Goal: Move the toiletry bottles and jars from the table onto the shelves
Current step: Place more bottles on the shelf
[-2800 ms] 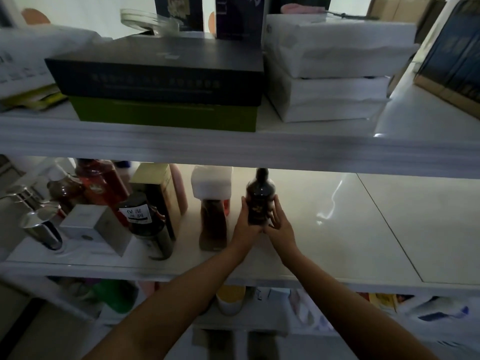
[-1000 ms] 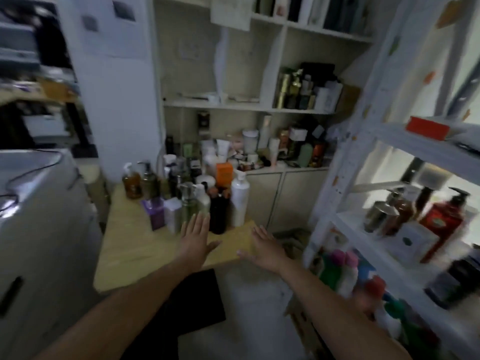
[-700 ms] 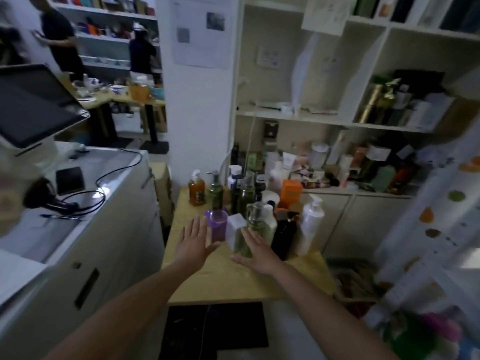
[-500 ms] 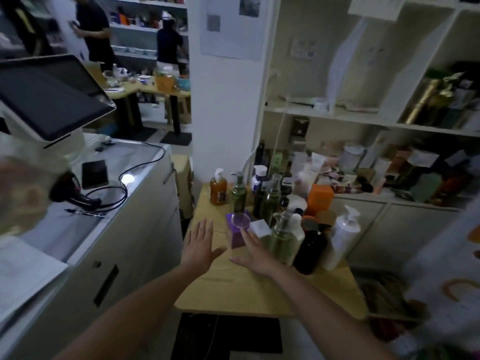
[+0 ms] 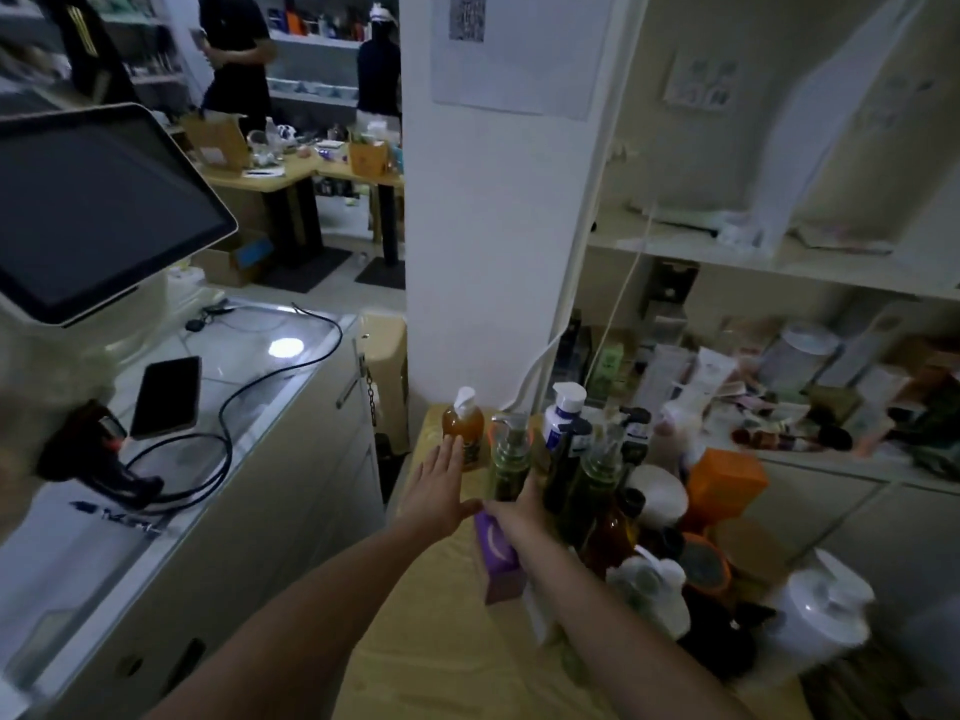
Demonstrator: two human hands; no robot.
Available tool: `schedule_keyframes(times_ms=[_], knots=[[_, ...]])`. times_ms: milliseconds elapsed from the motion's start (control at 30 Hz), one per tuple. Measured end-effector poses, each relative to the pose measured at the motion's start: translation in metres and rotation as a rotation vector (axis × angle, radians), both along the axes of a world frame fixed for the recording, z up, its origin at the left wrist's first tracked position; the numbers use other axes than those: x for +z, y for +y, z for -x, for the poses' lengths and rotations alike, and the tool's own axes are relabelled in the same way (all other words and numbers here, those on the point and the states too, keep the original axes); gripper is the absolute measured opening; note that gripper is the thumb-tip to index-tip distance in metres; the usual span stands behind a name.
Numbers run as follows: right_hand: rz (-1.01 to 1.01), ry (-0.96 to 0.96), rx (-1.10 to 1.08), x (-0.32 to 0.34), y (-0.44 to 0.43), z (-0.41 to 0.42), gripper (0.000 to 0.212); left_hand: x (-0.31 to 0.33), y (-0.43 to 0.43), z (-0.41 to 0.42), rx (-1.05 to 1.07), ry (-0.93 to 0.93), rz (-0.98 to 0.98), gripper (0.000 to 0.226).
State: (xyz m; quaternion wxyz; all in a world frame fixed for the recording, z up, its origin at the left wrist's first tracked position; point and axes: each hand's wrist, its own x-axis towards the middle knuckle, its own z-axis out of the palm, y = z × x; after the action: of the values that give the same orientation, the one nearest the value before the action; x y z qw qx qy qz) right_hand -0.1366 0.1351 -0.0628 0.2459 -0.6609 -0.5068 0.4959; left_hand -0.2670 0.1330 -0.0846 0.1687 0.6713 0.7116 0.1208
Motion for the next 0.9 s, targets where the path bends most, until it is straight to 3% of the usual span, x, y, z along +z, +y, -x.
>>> schedule_keyframes(times_ms=[100,233,400,567,800,900], knots=[[-0.051,-0.040,-0.087,-0.007,0.031,0.006,0.098,0.009,0.034,0.000,-0.044,-0.176,-0.022,0.103],[0.008,-0.051,-0.118,-0.019,0.058,0.008,0.060,0.013,0.063,-0.008,-0.133,-0.492,0.053,0.082],[-0.004,-0.042,-0.155,-0.025,0.071,0.007,0.051,0.002,0.083,-0.008,-0.098,-0.632,0.121,0.064],[-0.016,-0.107,-0.148,-0.020,0.072,0.016,0.023,-0.006,0.086,-0.001,-0.032,-0.717,0.041,0.035],[-0.154,-0.012,-0.131,0.013,0.050,0.030,0.013,0.031,0.069,0.010,-0.020,-0.868,-0.054,0.037],[-0.215,0.034,-0.069,0.031,0.043,0.037,0.024,0.066,0.062,0.025,-0.087,-0.885,-0.096,0.029]])
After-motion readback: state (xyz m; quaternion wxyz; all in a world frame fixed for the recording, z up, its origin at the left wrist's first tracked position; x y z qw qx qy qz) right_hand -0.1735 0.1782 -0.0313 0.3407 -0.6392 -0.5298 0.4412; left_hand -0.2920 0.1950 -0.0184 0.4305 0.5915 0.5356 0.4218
